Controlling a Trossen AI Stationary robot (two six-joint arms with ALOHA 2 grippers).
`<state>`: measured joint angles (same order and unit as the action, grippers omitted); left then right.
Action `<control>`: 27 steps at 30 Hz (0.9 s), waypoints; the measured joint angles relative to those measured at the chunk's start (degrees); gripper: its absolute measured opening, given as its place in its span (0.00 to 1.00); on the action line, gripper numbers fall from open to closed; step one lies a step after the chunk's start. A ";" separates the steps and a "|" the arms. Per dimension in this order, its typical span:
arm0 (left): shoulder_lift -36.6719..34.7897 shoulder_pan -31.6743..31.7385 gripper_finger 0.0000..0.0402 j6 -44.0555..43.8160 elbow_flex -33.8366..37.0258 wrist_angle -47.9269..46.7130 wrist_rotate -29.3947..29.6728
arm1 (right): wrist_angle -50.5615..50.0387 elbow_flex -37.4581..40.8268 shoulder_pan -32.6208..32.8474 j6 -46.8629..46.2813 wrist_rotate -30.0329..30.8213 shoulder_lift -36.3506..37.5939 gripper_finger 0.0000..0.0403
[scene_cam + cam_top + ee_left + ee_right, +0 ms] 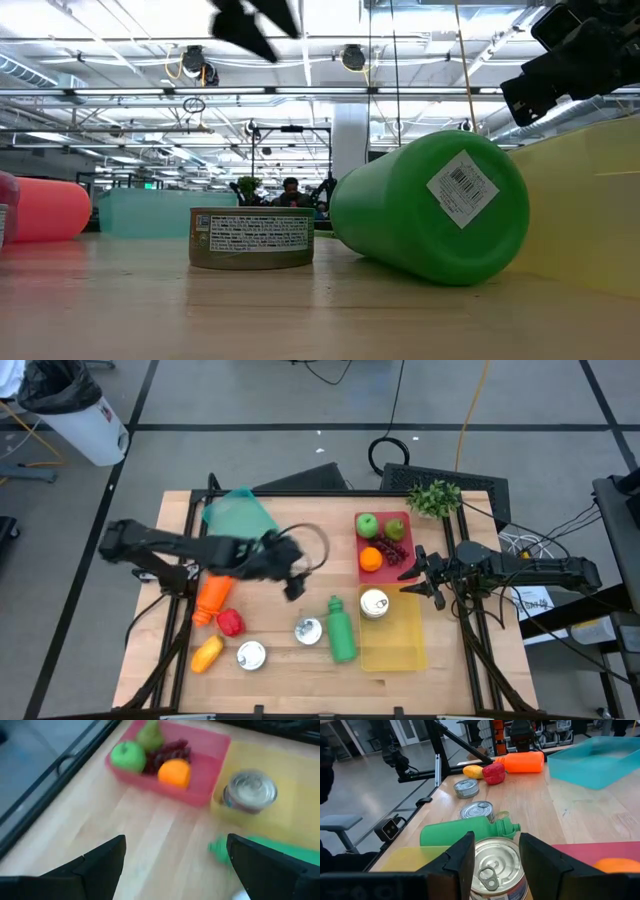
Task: Pick & Place Food Item
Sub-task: Put the red bell pepper into the pink bin
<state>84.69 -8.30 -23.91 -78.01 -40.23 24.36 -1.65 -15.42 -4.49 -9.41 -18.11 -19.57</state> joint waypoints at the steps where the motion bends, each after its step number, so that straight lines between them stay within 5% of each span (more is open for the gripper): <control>1: -1.57 -1.85 0.87 -3.44 1.78 -1.28 1.28 | 0.00 0.00 -0.02 0.00 0.00 -0.01 0.35; 10: -7.37 -15.54 0.85 -35.96 13.66 -12.87 -4.83 | 0.04 0.00 -0.02 0.01 0.02 -0.02 0.35; 17: -7.02 -20.60 0.84 -57.67 18.23 -24.12 -21.42 | 0.07 0.00 -0.02 0.06 0.02 -0.03 0.35; 27: -7.04 -25.85 0.82 -88.87 24.17 -24.30 -20.06 | 0.07 0.00 -0.02 0.03 0.02 -0.03 0.35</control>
<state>77.65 -34.15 -112.78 -53.84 -64.52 4.30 -1.58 -15.42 -4.51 -9.38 -18.09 -19.59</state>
